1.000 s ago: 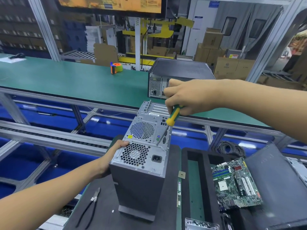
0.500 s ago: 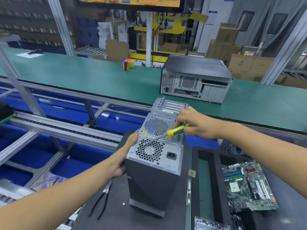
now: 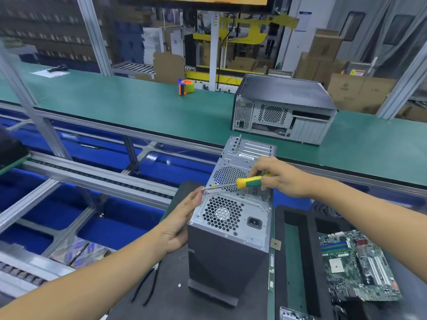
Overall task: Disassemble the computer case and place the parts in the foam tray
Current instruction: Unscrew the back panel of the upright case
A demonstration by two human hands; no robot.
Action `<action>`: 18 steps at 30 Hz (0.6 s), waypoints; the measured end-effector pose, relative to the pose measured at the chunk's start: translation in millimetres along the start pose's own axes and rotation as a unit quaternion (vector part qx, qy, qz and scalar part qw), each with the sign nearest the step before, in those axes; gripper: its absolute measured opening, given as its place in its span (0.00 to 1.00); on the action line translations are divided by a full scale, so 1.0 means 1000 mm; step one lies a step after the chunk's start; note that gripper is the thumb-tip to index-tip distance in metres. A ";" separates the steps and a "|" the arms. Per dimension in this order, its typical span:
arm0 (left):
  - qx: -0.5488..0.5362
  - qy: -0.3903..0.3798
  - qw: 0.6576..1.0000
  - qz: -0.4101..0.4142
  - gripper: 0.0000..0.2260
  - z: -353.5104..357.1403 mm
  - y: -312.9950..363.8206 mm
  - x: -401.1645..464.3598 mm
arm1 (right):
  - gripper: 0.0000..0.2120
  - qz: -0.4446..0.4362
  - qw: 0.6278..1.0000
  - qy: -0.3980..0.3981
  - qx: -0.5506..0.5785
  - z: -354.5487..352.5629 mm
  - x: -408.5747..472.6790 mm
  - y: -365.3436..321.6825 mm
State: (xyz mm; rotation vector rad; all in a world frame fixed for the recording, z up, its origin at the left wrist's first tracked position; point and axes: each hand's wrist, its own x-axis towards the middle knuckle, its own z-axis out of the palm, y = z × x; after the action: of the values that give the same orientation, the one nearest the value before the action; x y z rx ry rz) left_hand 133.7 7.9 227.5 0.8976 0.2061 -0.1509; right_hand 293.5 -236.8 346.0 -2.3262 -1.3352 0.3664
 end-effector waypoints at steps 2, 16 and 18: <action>0.007 0.006 1.000 0.000 0.36 0.002 0.000 0.001 | 0.12 0.002 1.000 -0.003 0.017 0.002 0.004 -0.003; -0.009 0.048 0.999 -0.002 0.23 0.004 -0.002 0.001 | 0.15 0.026 0.999 -0.025 0.016 0.005 0.010 -0.002; -0.008 0.048 0.999 0.000 0.25 0.007 -0.004 0.002 | 0.16 0.027 0.999 -0.024 0.010 0.005 0.008 0.000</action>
State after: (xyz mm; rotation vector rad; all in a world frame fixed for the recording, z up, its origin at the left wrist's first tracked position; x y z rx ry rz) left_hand 135.9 0.0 228.3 0.8896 0.2972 -0.1061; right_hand 295.2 -228.7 342.0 -2.3554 -1.2870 0.4530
